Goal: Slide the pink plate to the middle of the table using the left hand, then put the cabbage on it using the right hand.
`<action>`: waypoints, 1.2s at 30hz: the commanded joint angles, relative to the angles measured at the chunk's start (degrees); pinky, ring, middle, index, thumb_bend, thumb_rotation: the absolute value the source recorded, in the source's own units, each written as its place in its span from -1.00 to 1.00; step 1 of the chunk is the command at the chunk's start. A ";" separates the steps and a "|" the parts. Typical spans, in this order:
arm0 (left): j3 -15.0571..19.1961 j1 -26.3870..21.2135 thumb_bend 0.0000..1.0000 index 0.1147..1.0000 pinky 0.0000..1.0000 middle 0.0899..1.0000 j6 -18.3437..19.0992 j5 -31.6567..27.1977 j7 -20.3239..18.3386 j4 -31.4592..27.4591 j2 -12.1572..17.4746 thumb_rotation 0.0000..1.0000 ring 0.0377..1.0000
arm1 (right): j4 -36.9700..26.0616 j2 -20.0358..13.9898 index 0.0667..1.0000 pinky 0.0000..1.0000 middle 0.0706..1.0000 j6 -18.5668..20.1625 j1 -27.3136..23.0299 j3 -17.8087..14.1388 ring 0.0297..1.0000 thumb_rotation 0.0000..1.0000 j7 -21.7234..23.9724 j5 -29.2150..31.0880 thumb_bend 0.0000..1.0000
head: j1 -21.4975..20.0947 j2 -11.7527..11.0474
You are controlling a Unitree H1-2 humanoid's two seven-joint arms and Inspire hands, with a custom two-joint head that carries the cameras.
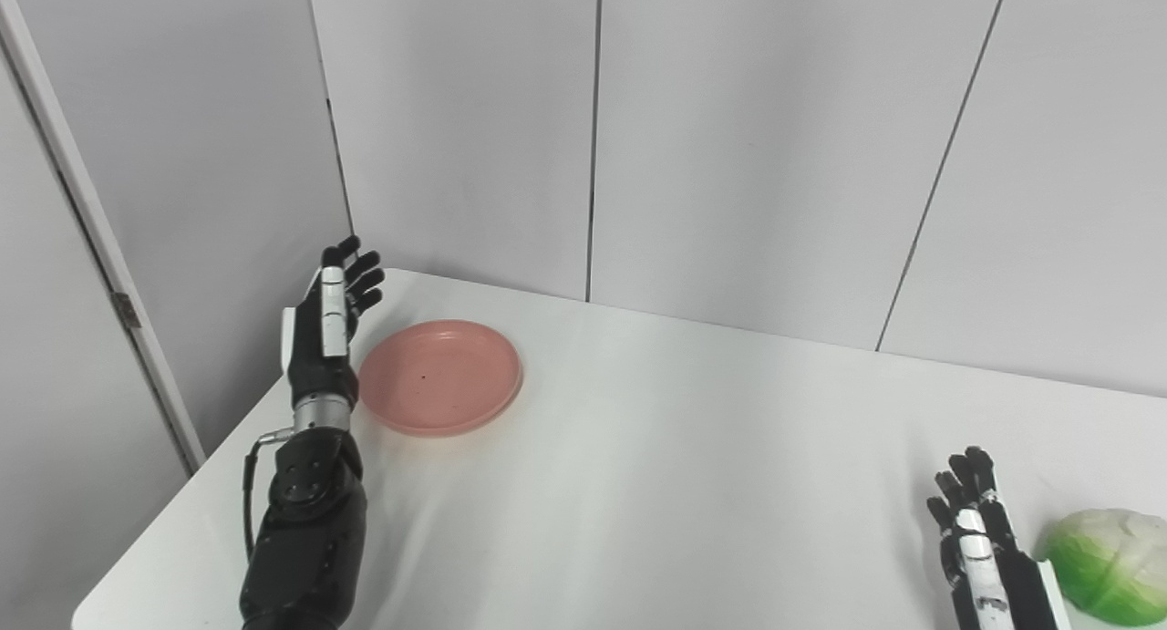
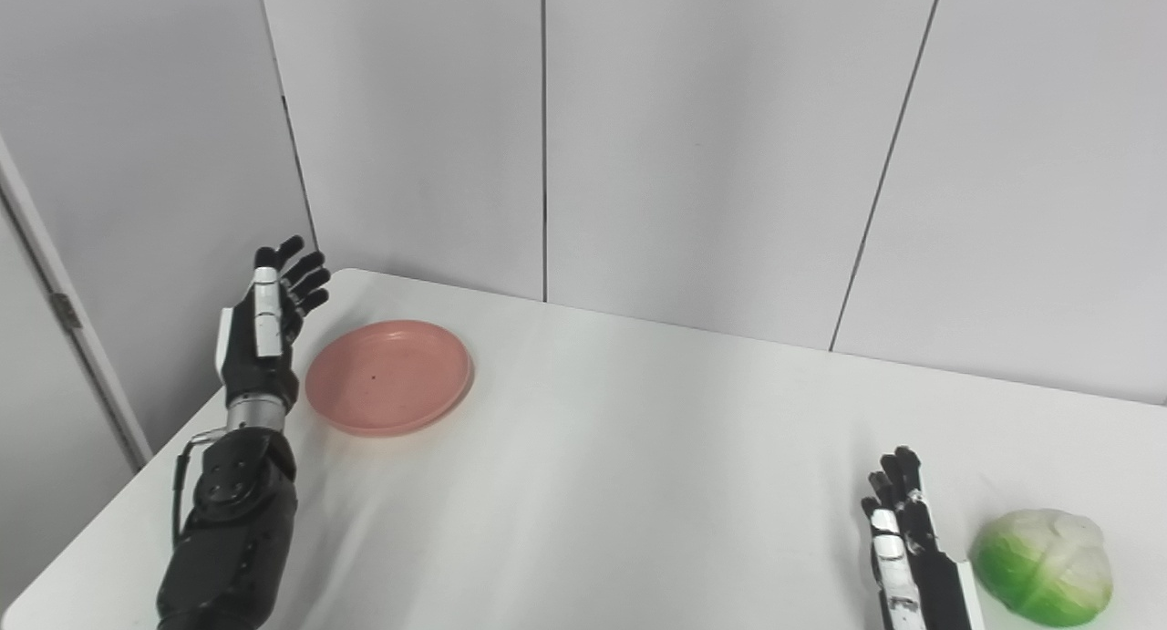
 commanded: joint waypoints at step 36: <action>-3.59 -9.54 0.56 0.67 0.78 0.70 -11.29 1.63 2.79 26.16 5.51 1.00 0.72 | 1.49 -2.55 1.00 1.00 1.00 -4.78 3.00 -0.65 0.99 0.67 3.78 1.40 -0.05 | 1.35 1.24</action>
